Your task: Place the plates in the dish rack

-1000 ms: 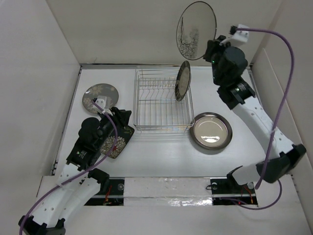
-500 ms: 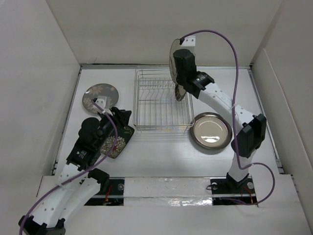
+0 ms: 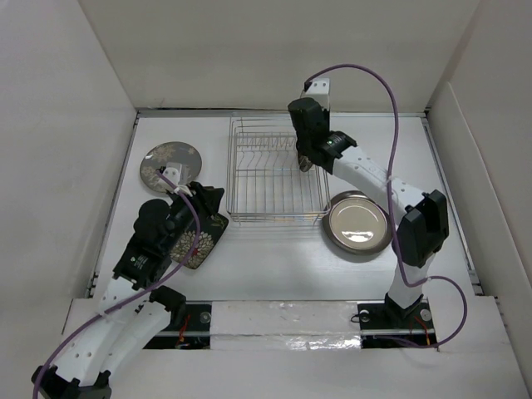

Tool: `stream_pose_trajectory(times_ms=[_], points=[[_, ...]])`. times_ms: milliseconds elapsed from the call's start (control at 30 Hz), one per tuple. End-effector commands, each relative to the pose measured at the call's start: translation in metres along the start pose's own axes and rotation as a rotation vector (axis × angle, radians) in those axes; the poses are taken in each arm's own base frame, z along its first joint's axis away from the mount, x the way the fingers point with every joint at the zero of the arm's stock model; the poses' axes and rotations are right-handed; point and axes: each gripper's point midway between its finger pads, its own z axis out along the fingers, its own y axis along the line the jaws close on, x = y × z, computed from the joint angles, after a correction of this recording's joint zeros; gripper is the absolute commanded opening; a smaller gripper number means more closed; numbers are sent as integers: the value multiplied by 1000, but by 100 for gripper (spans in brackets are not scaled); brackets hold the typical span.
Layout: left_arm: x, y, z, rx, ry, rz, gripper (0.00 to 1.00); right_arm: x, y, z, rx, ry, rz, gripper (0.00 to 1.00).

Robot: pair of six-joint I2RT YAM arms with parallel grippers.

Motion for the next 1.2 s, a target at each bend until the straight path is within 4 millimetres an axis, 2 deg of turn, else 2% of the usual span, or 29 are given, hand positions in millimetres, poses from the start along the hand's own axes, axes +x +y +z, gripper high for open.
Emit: stream_pose_trajectory(times_ms=[0,100,133,200,300,433,567,600,667,700,800,833,867,933,967,1000,1033,1067,1100,1167], points=[[-17,-3,0,2,-50,2,31,-36,-4,-6,5,-104,189,0],[-13,2,5,-22,-38,-3,31,-24,2,-1,5,-83,173,0],[-3,6,8,-37,5,-4,31,-18,4,1,0,-75,166,0],[2,6,11,-38,28,-5,31,-10,13,4,-33,-63,182,0],[11,11,16,-62,63,-7,31,14,27,8,-52,-21,154,0],[28,13,25,-65,141,-5,31,37,43,7,-50,0,137,0],[33,14,29,-66,162,-3,31,50,41,11,-12,14,141,2],[35,13,30,-62,173,-3,31,54,42,11,-18,20,139,14],[42,13,32,-58,200,-5,31,51,38,16,-37,28,157,27],[42,13,33,-59,203,-5,31,49,34,18,-38,28,164,43],[47,13,37,-53,223,-10,31,27,16,19,-81,11,204,58],[51,13,38,-51,239,-11,31,22,15,18,-116,6,217,62],[52,12,39,-45,246,-12,31,6,18,6,-214,-1,241,65],[50,13,39,-53,243,-9,31,-6,18,-6,-295,-12,254,75],[48,13,40,-57,233,-10,31,-1,21,-14,-347,1,246,78],[47,13,40,-59,227,-8,31,-14,13,-27,-377,-24,257,82],[47,12,41,-51,232,-10,31,1,12,-31,-419,3,246,84],[47,12,40,-51,232,-10,31,3,5,-38,-421,-4,251,84],[48,11,40,-46,234,-12,31,-9,-11,-53,-449,-38,296,85],[44,10,39,-42,216,-12,31,-4,-32,-58,-459,-52,348,85]])
